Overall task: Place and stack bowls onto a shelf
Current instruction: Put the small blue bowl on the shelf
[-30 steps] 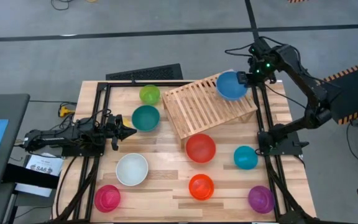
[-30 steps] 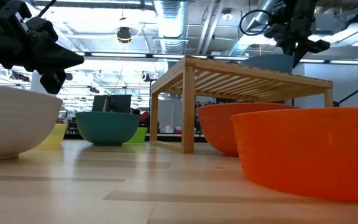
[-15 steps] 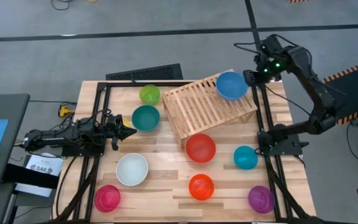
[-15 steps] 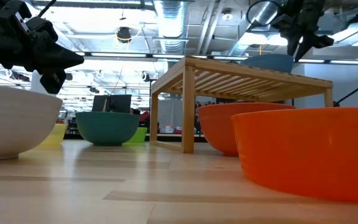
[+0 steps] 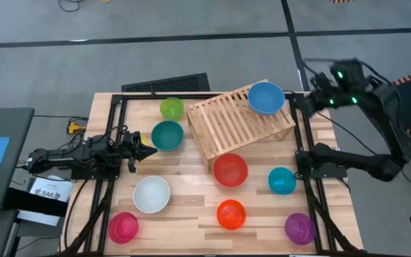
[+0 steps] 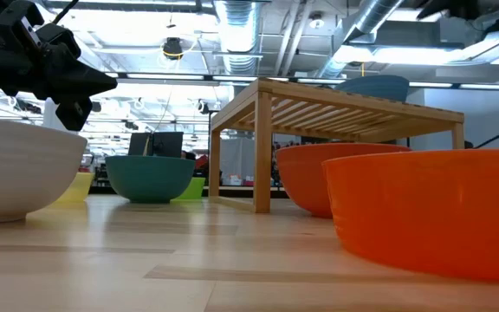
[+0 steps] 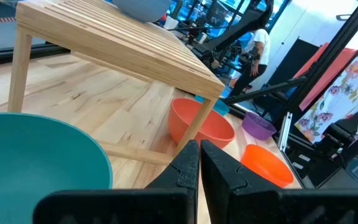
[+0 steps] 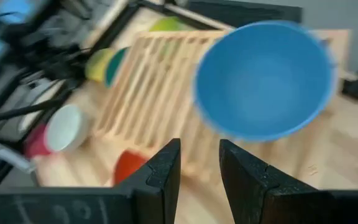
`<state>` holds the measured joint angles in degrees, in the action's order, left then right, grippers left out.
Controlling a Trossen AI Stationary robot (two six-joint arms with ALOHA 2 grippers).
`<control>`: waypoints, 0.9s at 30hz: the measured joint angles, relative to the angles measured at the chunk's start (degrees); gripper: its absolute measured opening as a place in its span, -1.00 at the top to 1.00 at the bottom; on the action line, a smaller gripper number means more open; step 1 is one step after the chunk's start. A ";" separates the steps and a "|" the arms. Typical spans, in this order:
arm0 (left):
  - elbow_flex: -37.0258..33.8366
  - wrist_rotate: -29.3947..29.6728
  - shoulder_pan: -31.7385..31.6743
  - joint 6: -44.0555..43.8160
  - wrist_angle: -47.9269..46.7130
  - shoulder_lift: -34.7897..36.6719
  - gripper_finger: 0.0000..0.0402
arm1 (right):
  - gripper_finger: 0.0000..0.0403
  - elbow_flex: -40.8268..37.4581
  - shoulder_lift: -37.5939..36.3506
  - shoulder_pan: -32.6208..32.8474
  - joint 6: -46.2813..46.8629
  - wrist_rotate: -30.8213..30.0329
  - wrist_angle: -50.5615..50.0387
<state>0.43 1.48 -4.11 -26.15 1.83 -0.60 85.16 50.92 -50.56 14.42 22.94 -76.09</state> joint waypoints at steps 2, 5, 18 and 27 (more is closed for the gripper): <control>0.00 0.00 0.01 0.00 0.00 -0.01 1.00 | 0.32 -2.87 -4.27 3.41 3.61 0.02 0.43; 0.00 0.00 0.01 0.00 0.00 -0.02 1.00 | 0.32 -8.71 -11.17 8.23 12.68 0.30 1.19; 0.00 0.00 0.00 0.00 0.00 -0.02 1.00 | 0.32 -22.50 -14.10 25.87 30.80 9.71 48.23; 0.00 0.01 0.01 -1.30 0.00 -0.02 1.00 | 0.32 -21.20 -1.94 49.32 33.41 17.11 33.78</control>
<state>0.43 1.48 -4.11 -27.46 1.83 -0.62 63.96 48.98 -1.24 47.83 40.06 -42.31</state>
